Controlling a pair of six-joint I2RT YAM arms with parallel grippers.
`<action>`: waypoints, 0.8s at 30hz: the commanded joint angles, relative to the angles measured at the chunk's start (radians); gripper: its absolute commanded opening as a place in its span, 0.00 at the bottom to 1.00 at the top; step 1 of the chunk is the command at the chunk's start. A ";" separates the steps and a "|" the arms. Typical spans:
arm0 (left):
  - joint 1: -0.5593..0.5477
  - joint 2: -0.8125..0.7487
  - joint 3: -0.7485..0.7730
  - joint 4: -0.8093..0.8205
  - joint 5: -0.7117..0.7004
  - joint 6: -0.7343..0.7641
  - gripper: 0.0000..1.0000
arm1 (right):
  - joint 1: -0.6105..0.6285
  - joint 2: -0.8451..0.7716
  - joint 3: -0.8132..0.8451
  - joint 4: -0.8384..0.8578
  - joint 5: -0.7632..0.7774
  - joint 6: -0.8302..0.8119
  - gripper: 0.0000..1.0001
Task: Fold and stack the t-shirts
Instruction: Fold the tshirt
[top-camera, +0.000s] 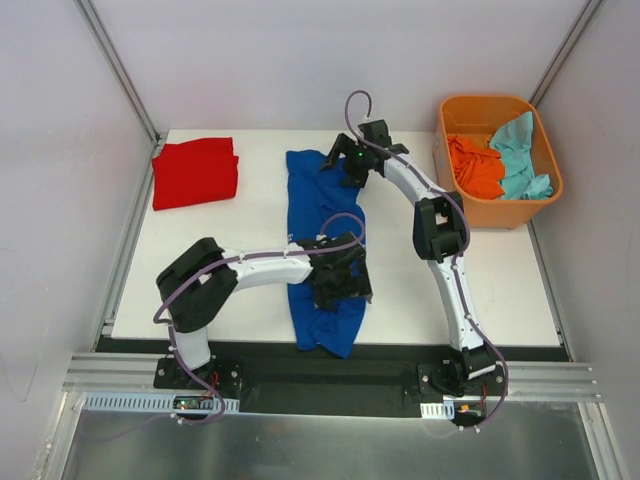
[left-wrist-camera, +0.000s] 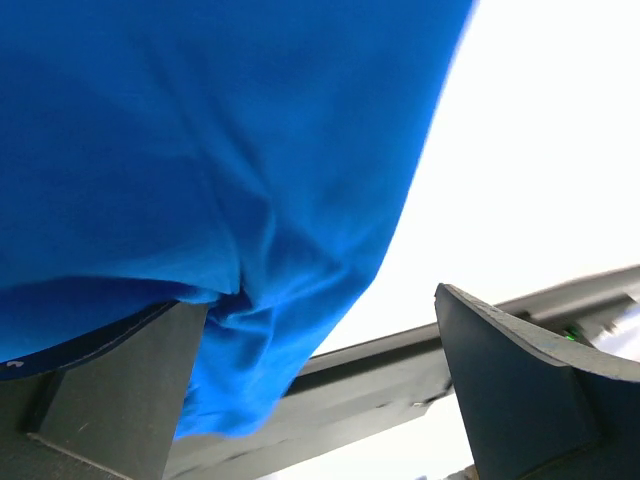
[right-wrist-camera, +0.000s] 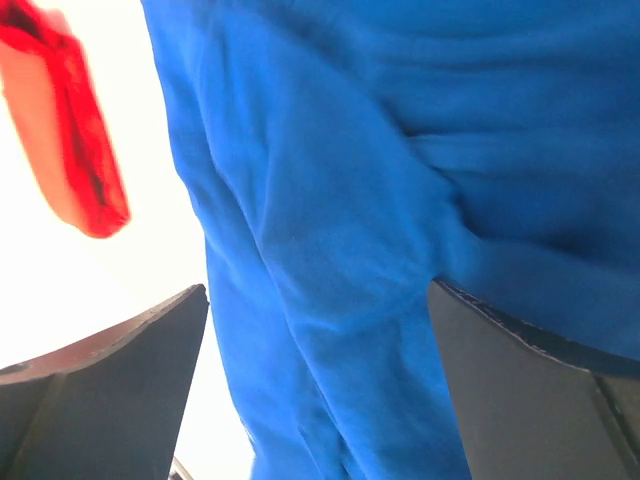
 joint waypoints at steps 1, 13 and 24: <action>-0.046 0.060 0.040 0.091 -0.005 -0.057 0.99 | 0.029 0.120 0.108 0.140 0.027 0.109 0.96; -0.148 -0.257 0.010 0.104 -0.124 0.141 0.99 | 0.014 -0.252 0.062 0.007 0.105 -0.123 0.96; -0.190 -0.748 -0.380 -0.174 -0.192 0.014 0.99 | -0.003 -1.083 -0.807 -0.254 0.344 -0.260 0.97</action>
